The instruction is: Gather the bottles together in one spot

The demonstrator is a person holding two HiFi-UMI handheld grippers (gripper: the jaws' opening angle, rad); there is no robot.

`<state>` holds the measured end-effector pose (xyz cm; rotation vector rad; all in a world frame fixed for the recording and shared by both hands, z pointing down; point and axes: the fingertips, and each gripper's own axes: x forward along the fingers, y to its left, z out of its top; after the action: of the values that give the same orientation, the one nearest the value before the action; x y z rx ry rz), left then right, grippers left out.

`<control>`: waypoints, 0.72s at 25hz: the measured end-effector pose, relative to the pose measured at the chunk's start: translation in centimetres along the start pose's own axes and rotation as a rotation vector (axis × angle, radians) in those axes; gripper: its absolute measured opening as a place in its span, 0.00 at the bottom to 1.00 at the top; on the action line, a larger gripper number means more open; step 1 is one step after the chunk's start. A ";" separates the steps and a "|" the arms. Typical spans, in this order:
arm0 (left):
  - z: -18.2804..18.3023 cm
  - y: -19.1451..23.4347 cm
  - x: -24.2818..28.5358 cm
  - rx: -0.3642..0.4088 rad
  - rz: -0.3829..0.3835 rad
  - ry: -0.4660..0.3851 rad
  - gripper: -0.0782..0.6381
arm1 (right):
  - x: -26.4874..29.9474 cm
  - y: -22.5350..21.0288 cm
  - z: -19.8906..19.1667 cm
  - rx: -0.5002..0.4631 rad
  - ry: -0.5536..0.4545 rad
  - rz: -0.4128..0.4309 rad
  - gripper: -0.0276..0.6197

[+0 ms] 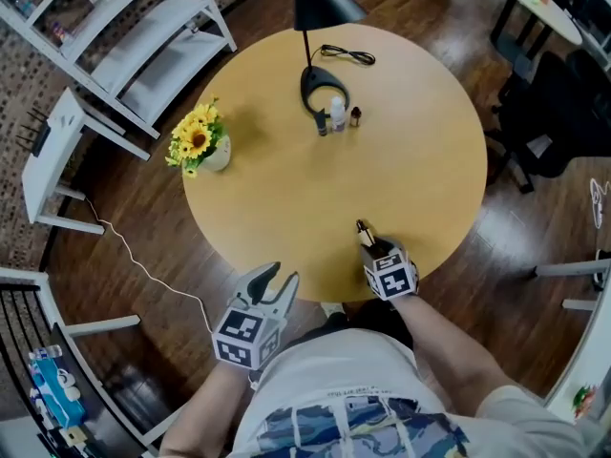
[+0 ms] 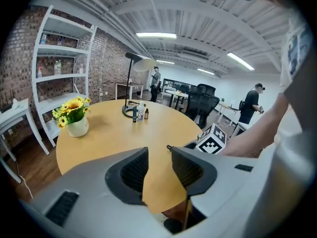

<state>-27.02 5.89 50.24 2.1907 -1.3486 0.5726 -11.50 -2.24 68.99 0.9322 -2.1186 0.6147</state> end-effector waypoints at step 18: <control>9.4 -8.7 9.3 -0.680 -0.610 -0.028 0.33 | -17.9 4.6 11.3 -0.442 -0.421 -0.091 0.29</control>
<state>-14.43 -2.91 46.60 1.8712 -0.6641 -0.1391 -11.45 0.78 47.55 0.9513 -2.4198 -0.1156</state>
